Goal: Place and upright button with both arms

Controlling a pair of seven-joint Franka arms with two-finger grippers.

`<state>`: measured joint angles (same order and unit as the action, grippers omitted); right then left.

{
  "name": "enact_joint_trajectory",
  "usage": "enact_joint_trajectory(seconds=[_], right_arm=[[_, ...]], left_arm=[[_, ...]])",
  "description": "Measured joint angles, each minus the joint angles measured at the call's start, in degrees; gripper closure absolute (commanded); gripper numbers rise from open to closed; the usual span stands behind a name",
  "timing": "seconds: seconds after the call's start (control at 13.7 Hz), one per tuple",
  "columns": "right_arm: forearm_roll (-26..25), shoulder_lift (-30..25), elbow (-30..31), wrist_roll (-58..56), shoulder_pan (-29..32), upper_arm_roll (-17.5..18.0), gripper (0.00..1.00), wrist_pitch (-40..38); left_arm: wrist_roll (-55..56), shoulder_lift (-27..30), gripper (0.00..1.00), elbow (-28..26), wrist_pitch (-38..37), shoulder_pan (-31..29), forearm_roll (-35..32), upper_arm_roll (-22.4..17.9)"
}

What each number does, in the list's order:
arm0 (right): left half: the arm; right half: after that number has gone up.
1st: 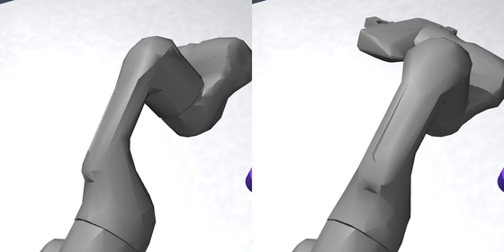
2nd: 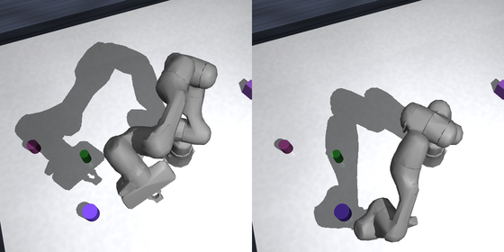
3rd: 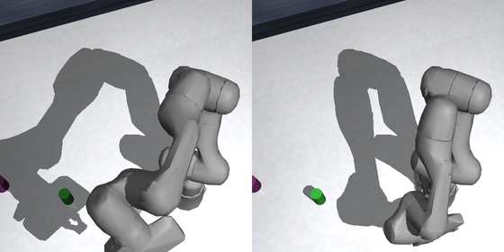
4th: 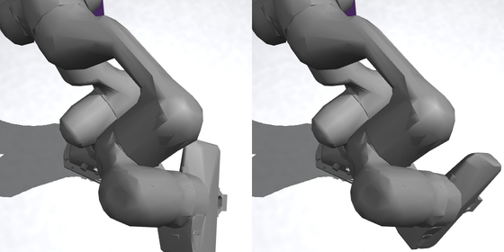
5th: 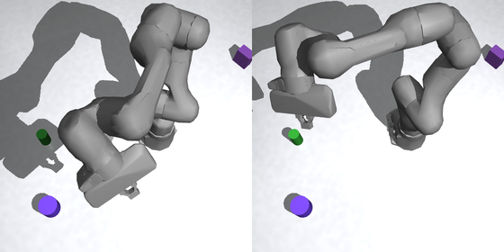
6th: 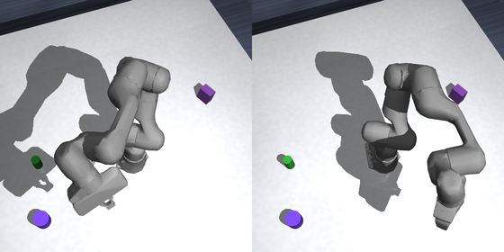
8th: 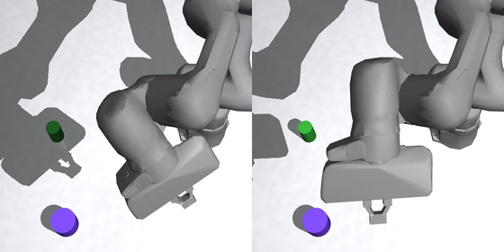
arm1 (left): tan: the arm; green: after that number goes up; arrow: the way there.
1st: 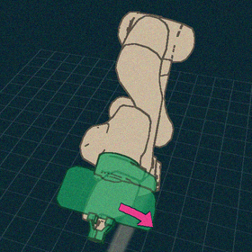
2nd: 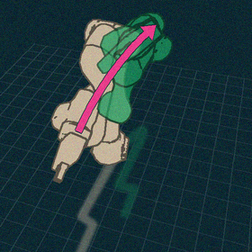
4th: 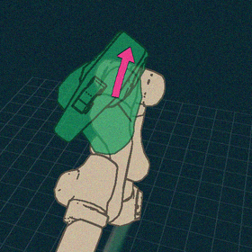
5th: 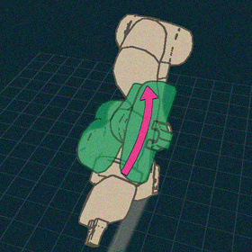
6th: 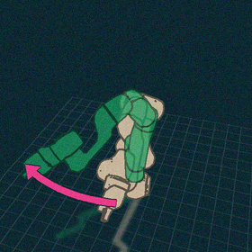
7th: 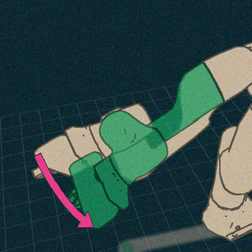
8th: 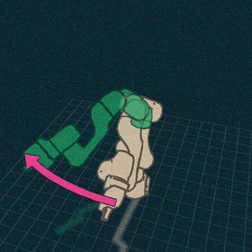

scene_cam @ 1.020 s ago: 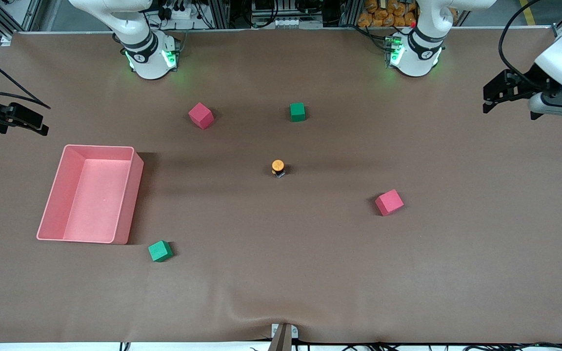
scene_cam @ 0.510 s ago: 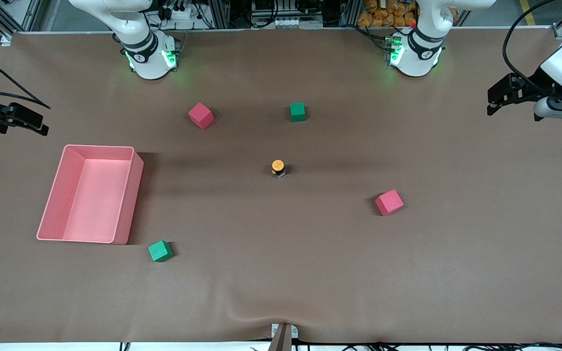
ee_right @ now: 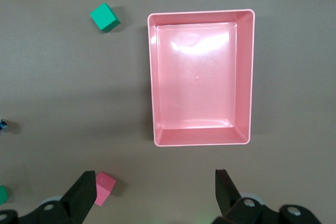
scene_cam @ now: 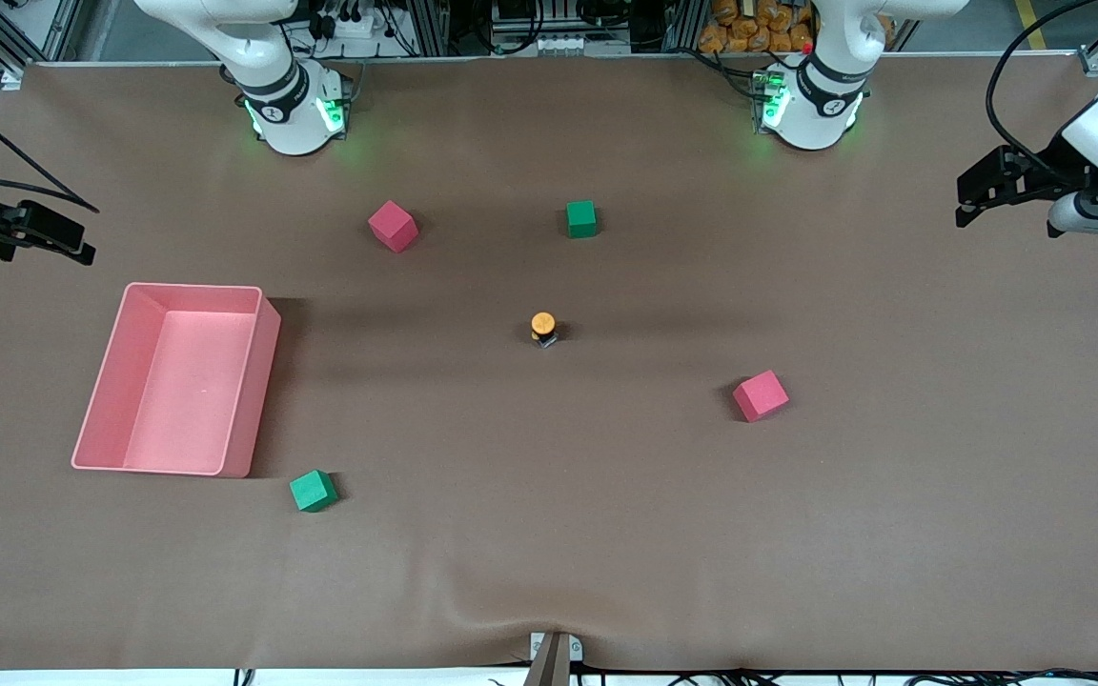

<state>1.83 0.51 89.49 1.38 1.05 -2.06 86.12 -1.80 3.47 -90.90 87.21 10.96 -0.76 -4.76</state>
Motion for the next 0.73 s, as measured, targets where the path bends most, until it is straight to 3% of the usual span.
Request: enact_joint_trajectory(seconds=[0.15,0.22,0.73], right_arm=[[0.0,0.0,0.0,0.0,0.0,0.0,0.00,0.0],[0.0,0.0,0.0,0.0,0.0,0.0,0.00,-0.1],[0.0,0.0,0.0,0.0,0.0,0.0,0.00,-0.2]], left_arm=[[-0.2,0.0,0.00,0.0,0.1,-6.8,0.0,6.9],[-0.2,0.0,0.00,0.0,0.1,-8.1,0.0,8.4],[-0.2,0.0,0.00,0.0,0.2,-8.1,0.0,7.8]])
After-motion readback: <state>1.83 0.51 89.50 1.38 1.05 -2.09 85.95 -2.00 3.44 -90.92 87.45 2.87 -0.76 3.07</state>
